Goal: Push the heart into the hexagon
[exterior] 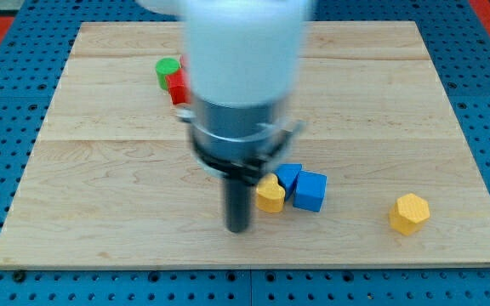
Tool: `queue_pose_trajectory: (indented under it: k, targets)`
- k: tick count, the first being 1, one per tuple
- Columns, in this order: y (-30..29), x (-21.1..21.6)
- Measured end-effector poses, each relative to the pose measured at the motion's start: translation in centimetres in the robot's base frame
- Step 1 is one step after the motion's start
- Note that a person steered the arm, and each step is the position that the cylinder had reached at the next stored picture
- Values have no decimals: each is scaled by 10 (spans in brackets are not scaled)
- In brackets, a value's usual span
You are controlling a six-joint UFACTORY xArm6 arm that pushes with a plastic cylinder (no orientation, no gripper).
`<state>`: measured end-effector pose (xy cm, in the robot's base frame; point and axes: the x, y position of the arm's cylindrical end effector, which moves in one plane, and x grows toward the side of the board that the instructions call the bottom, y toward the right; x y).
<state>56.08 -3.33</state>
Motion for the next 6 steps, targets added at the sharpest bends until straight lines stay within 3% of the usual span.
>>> queue_pose_trajectory:
  k: [1, 3, 6]
  targets:
    - [37, -28]
    - [166, -26]
    - [48, -36]
